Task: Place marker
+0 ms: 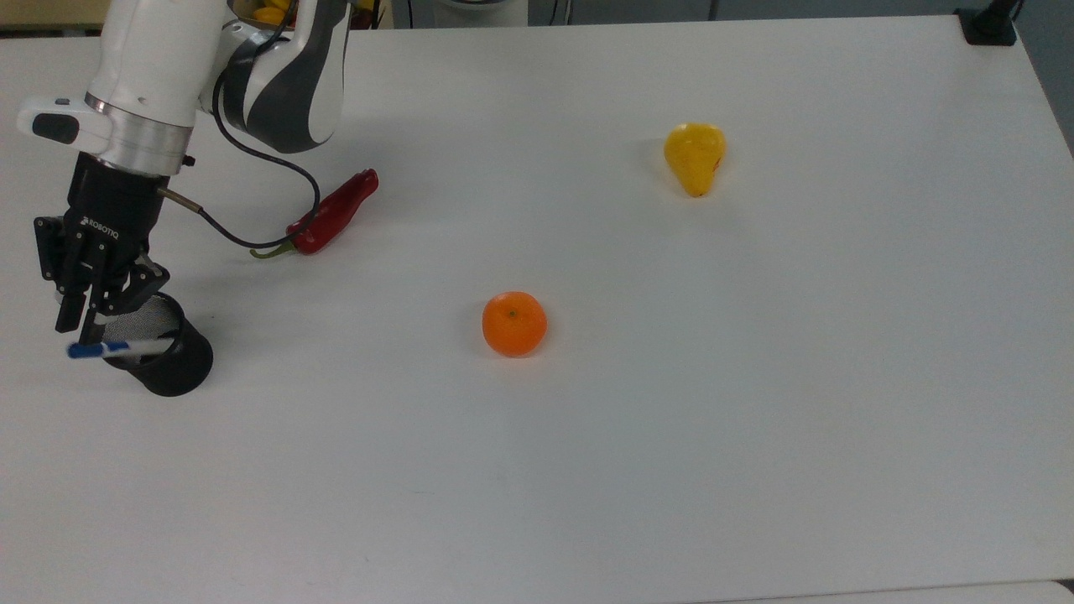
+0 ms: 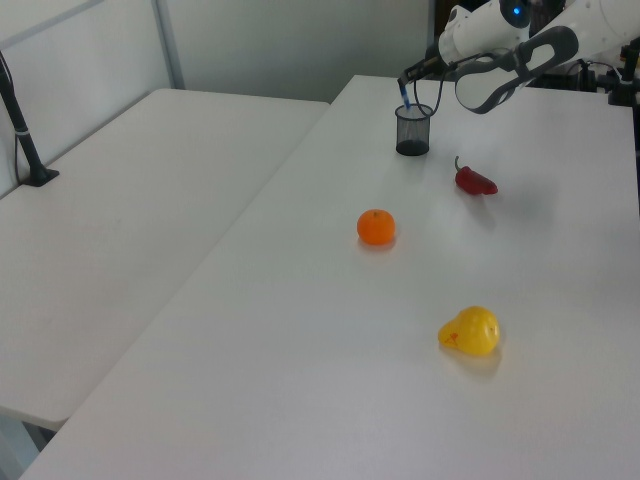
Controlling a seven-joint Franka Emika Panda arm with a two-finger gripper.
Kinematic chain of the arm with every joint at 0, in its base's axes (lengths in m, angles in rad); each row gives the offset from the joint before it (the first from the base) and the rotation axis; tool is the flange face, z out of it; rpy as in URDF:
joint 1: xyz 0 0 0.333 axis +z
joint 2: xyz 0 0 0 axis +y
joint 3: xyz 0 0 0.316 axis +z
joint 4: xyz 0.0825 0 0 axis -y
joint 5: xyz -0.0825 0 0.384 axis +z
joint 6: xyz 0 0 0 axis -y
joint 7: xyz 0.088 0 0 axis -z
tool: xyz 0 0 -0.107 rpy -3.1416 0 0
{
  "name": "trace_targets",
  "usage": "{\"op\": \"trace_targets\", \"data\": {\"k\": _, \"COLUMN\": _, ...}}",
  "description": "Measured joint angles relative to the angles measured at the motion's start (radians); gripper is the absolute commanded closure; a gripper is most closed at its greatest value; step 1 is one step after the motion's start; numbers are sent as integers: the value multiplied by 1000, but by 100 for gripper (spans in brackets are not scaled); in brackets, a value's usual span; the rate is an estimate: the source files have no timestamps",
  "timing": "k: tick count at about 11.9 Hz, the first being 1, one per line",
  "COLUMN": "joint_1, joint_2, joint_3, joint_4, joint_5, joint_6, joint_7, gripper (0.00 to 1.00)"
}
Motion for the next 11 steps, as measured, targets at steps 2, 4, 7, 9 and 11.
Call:
{"op": "trace_targets", "data": {"k": 2, "joint_1": 1, "joint_2": 0, "joint_3": 0, "joint_4": 1, "joint_5": 0, "joint_6": 0, "joint_7": 0, "gripper": 16}}
{"op": "trace_targets", "data": {"k": 4, "joint_1": 1, "joint_2": 0, "joint_3": 1, "joint_4": 1, "joint_5": 0, "joint_6": 0, "joint_7": 0, "gripper": 0}}
{"op": "trace_targets", "data": {"k": 7, "joint_1": 2, "joint_2": 0, "joint_3": 2, "joint_4": 2, "joint_5": 0, "joint_6": 0, "joint_7": 0, "gripper": 0}}
{"op": "trace_targets", "data": {"k": 9, "joint_1": 2, "joint_2": 0, "joint_3": 2, "joint_4": 5, "joint_5": 0, "joint_6": 0, "joint_7": 0, "gripper": 0}}
{"op": "trace_targets", "data": {"k": 11, "joint_1": 2, "joint_2": 0, "joint_3": 2, "joint_4": 9, "joint_5": 0, "joint_6": 0, "joint_7": 0, "gripper": 0}}
